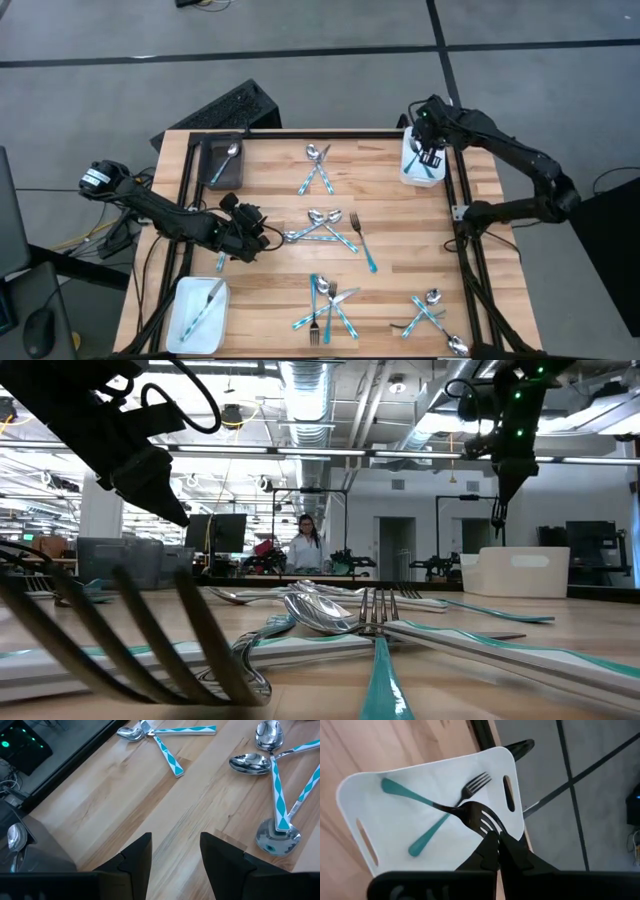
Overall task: Sort silverware by color (type)
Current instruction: Put the blue fork into the top white bin
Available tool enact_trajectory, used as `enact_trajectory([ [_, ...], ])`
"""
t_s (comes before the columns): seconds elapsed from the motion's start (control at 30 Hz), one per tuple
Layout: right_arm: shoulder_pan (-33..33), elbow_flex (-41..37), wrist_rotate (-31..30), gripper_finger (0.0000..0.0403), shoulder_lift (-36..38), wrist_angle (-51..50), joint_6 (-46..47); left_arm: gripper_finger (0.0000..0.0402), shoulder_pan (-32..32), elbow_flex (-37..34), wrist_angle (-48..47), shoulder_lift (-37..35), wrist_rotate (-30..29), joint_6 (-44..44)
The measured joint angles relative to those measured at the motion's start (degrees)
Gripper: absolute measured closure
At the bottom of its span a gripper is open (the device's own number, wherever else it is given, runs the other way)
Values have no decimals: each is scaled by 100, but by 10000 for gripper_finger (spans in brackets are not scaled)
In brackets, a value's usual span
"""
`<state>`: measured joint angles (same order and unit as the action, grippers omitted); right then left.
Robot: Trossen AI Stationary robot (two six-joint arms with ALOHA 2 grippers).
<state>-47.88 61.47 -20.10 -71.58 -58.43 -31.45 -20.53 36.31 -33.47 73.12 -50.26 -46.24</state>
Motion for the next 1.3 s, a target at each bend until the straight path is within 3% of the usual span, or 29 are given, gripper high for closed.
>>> enact_trajectory([
  [0.3,4,-13,108,375,-21,57,-292,246,0,-1,-2,0,29,0],
  [0.53,15,-92,922,339,-91,-109,-162,246,-2,-1,-2,0,27,0],
  [0.77,9,-67,551,303,-97,216,191,246,-2,-1,-2,0,17,0],
  [1.0,15,-54,376,299,-89,458,495,246,-2,0,-2,0,8,52],
  [1.3,23,-45,855,284,-85,612,906,246,-2,0,-2,0,10,50],
])
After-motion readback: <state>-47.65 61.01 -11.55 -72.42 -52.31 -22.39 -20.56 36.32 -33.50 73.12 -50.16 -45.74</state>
